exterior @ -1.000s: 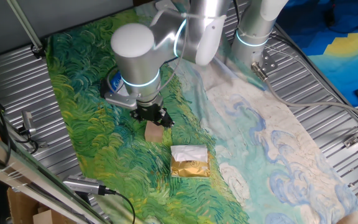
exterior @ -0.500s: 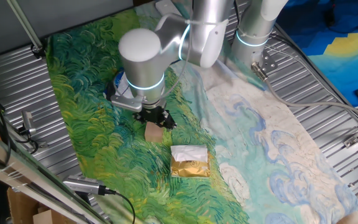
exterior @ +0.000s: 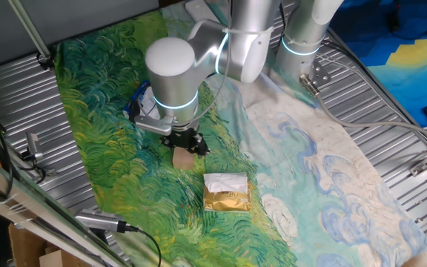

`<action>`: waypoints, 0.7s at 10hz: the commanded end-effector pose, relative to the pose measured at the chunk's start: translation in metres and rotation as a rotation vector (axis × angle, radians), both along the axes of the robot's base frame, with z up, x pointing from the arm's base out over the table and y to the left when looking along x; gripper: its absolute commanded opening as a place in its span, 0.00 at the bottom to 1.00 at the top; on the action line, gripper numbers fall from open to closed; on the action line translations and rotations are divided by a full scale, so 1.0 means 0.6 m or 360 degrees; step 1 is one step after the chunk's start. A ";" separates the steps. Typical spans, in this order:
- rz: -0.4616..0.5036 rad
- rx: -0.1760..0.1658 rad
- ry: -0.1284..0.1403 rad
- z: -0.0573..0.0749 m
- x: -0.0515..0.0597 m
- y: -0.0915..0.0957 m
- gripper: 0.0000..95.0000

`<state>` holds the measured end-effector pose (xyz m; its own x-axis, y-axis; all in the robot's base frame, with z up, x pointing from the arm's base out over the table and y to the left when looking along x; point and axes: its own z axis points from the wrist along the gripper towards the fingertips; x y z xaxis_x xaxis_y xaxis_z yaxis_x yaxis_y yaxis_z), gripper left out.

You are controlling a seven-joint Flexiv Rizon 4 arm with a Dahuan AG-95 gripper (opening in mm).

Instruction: Pick up one small block

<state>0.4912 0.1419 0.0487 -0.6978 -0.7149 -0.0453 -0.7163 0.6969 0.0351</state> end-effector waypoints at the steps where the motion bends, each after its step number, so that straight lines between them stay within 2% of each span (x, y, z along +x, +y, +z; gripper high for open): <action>1: 0.0004 -0.0003 -0.0008 -0.001 0.001 0.000 0.80; 3: 0.0012 -0.0002 -0.0013 -0.001 0.001 0.000 0.80; 5: -0.0008 -0.0004 -0.0038 -0.001 0.001 0.000 0.80; 7: -0.0031 0.0028 -0.0042 -0.001 0.001 0.000 0.80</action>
<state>0.4916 0.1407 0.0484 -0.7143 -0.6958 -0.0749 -0.6985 0.7155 0.0145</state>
